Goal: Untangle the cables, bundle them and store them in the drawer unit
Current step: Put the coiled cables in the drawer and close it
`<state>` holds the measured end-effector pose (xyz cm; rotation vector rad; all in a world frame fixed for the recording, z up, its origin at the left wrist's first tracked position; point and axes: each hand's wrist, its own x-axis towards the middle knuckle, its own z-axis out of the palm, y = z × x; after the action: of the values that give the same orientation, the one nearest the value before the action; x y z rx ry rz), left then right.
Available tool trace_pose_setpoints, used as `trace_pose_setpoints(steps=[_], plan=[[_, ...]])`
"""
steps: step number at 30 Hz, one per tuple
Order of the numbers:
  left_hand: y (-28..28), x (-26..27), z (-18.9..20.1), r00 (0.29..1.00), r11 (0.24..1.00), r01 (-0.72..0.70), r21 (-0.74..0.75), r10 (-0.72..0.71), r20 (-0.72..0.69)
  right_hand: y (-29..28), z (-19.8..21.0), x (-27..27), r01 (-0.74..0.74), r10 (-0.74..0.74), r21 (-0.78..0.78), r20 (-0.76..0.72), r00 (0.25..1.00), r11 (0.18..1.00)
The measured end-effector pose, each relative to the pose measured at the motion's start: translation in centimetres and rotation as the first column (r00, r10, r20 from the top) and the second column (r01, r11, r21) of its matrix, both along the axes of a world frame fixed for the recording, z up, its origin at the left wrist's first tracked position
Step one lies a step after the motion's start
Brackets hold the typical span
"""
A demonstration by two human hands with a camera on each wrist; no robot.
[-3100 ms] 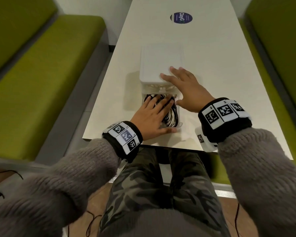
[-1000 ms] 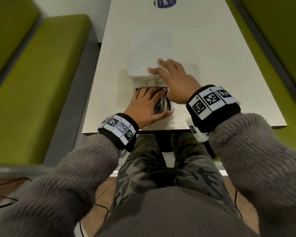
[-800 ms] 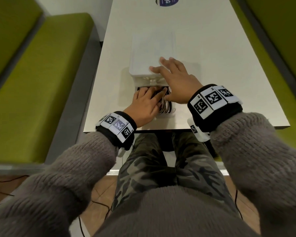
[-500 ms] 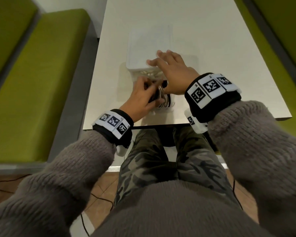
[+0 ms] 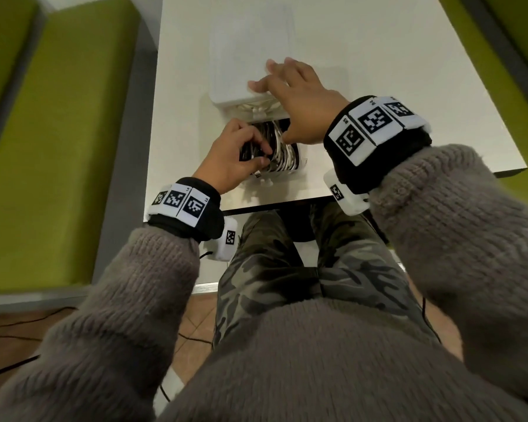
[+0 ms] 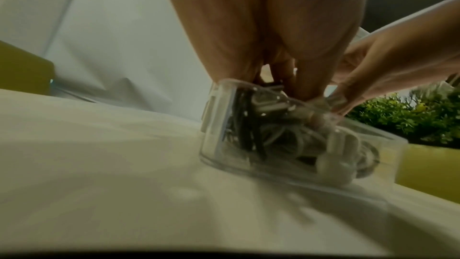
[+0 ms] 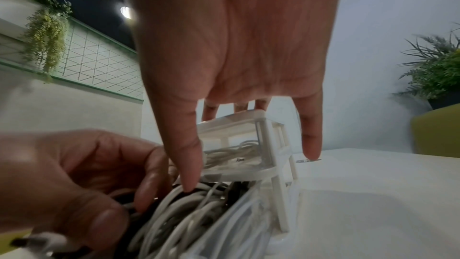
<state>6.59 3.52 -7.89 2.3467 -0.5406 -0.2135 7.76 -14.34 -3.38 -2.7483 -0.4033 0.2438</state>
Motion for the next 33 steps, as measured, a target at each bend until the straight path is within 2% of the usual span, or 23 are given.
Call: trace_pose_setpoints(steps=[8,13,17,21,28,33], plan=[[-0.2,-0.3,0.1,0.999,0.997,-0.051,-0.059,0.05,-0.02,0.3,0.5,-0.4,0.013,-0.014,-0.013,-0.022,1.0,1.0],[0.3,-0.4,0.8,0.991,0.991,0.051,-0.122,-0.065,-0.114,0.3,0.5,-0.5,-0.01,0.009,-0.01,-0.054,0.998,1.0],[0.4,-0.4,1.0,0.987,0.992,0.123,-0.017,-0.124,-0.106,0.4,0.1,-0.5,-0.001,0.002,0.019,-0.033,0.999,1.0],[0.0,-0.3,0.7,0.992,0.994,0.096,0.048,-0.092,-0.083,0.4,0.1,-0.5,0.004,-0.003,0.016,-0.033,0.999,1.0],[-1.0,-1.2,0.5,0.994,0.989,-0.064,0.131,0.051,0.099,0.5,0.4,-0.7,-0.002,0.002,0.008,-0.051,0.999,1.0],[-0.9,-0.9,1.8,0.935,0.953,-0.119,0.279,0.013,0.355,0.6,0.6,-1.2,0.004,-0.003,0.021,-0.05,0.999,1.0]])
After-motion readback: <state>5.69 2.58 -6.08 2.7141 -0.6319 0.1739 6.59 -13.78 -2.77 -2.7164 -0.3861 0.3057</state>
